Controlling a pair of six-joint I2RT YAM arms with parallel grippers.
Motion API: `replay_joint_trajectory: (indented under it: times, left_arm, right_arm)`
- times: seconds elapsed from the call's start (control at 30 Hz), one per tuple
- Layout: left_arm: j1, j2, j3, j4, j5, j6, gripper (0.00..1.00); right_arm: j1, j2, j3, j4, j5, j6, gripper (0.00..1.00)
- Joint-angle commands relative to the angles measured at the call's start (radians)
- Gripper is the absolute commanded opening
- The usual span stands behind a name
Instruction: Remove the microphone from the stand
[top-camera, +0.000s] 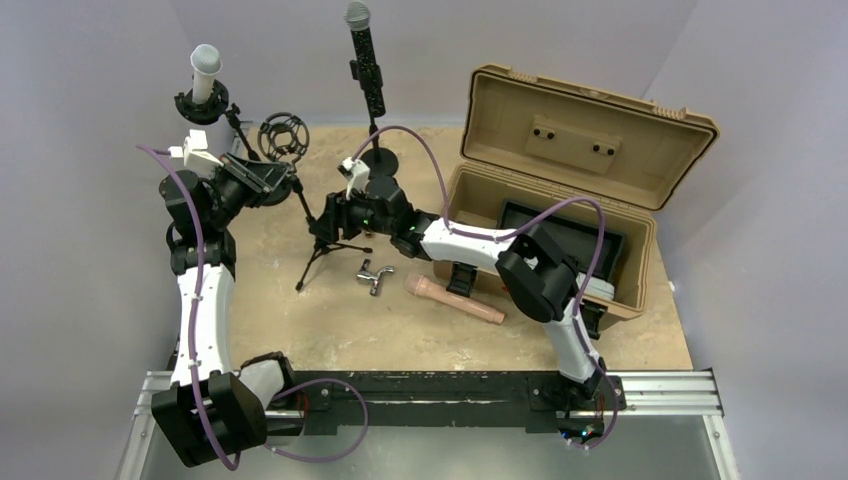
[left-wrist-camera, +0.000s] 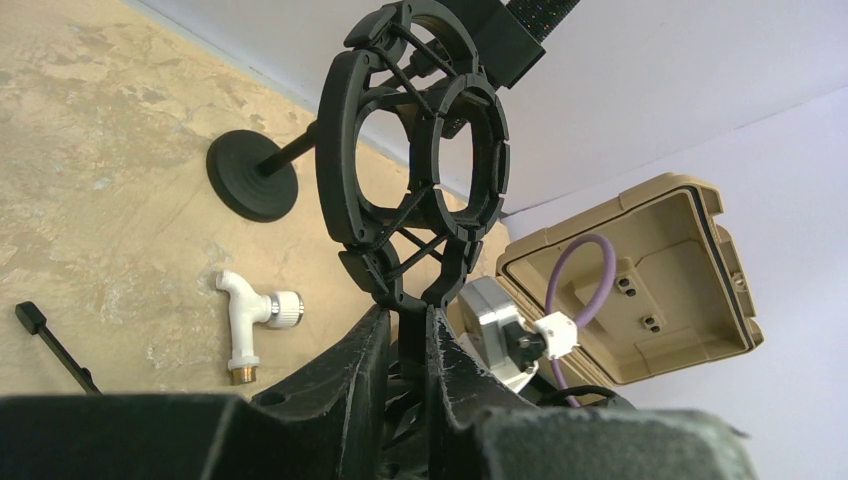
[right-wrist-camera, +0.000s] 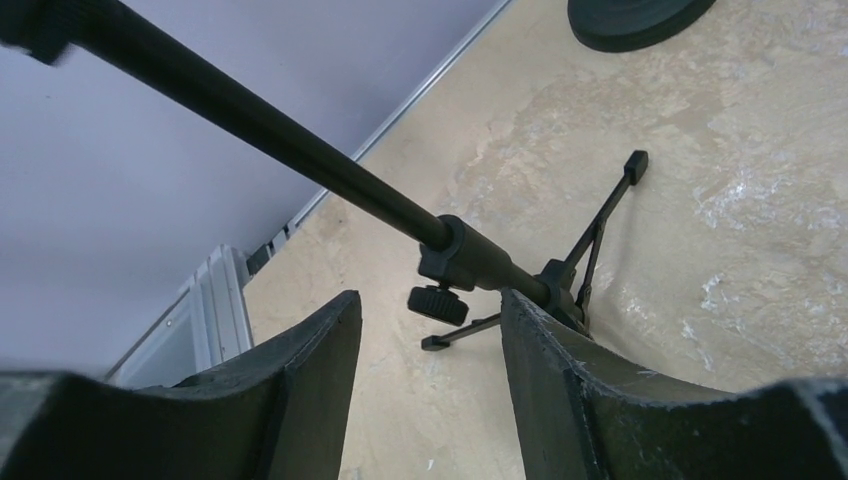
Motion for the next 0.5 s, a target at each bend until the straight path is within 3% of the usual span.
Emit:
replay_joint_trajectory:
  times: [0.0,0.2,0.4,0.47]
  left_arm:
    - [-0.004,0.003,-0.021,-0.036,-0.002,0.019,0.00]
    - [-0.004,0.003,-0.021,-0.035,-0.002,0.019,0.00]
    - [-0.004,0.003,-0.021,-0.034,-0.002,0.017,0.00]
    - [-0.004,0.001,-0.022,-0.034,-0.002,0.017,0.00]
  right_arm:
    - [0.001,0.018,0.031,0.026,-0.013,0.013,0.51]
    - [0.014,0.039,0.065,0.003,0.010,0.001,0.38]
    - [0.045,0.032,0.095,-0.052,0.135,-0.046,0.18]
    - [0.054,0.031,0.110,-0.074,0.176,-0.061,0.18]
